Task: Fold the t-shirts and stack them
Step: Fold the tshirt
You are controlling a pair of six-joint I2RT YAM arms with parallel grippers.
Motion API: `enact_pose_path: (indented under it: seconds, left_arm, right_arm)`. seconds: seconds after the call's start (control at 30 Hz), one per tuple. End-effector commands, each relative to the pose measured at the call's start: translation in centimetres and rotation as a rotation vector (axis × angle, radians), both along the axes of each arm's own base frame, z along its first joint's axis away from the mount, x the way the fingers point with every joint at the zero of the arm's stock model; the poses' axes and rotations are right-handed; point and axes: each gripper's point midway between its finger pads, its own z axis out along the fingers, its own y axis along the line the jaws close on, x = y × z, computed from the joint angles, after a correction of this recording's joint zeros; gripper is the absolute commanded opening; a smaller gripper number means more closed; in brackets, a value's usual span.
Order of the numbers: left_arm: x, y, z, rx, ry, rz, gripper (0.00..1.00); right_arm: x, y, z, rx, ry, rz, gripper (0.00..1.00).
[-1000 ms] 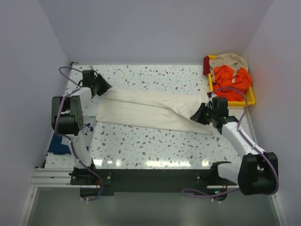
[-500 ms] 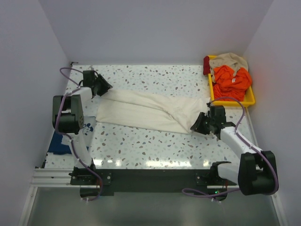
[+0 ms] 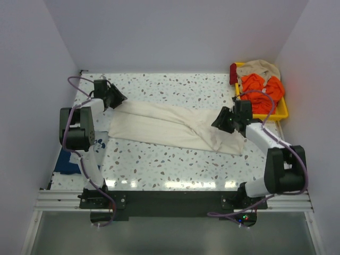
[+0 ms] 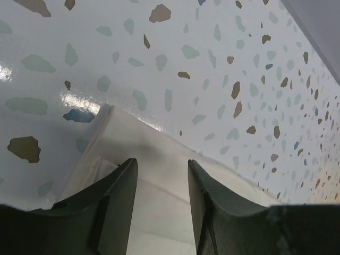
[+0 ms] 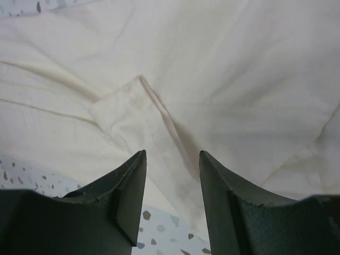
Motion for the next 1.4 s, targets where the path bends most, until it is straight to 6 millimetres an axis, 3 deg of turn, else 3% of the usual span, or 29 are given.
enact_pose_path:
  seconds: [0.0,0.1,0.17,0.2,0.23,0.27,0.43,0.63,0.8,1.03,1.13,1.37]
  left_arm:
    - [0.6,0.1,0.9,0.017,-0.039,-0.005,0.47]
    - [0.5,0.1,1.0,0.021,-0.039,-0.01,0.47]
    - [0.4,0.0,1.0,0.021,-0.038,-0.012,0.47]
    - [0.5,0.2,1.0,0.024,-0.038,-0.011,0.47]
    - [0.4,0.2,1.0,0.026,-0.037,-0.013,0.47]
    - [0.4,0.1,1.0,0.025,-0.034,-0.014,0.47]
    - [0.1,0.1,0.7,0.031,-0.025,-0.019,0.47]
    - [-0.5,0.1,0.4,0.032,-0.011,-0.021,0.47]
    - [-1.5,-0.1,0.2,0.014,0.0,-0.019,0.46]
    - [-2.4,-0.5,0.7,0.006,-0.004,-0.018,0.45]
    - [-3.0,-0.6,0.6,0.01,0.0,-0.018,0.45]
    - [-4.3,-0.5,0.6,0.013,0.013,-0.014,0.45]
  right_arm:
    - [5.4,-0.2,0.0,-0.036,-0.031,-0.038,0.47]
    - [8.2,-0.2,-0.6,-0.044,-0.028,-0.046,0.46]
    - [8.9,-0.3,-3.5,-0.07,0.044,-0.047,0.45]
    - [10.1,-0.4,-3.2,-0.076,0.036,-0.052,0.45]
    - [10.4,-1.0,-5.1,-0.109,0.076,-0.059,0.44]
    - [10.5,-1.3,-5.6,-0.125,0.099,-0.065,0.44]
    - [12.7,-2.7,-7.0,-0.14,0.129,-0.106,0.43]
    - [13.5,-2.5,-5.5,-0.112,0.097,-0.108,0.43]
    - [13.8,-2.2,-2.4,-0.094,0.027,-0.101,0.44]
    - [13.4,-1.3,0.4,-0.07,-0.038,-0.068,0.46]
    - [13.1,-0.5,1.2,-0.056,-0.063,-0.044,0.46]
    - [12.7,4.1,2.0,-0.05,-0.084,0.104,0.47]
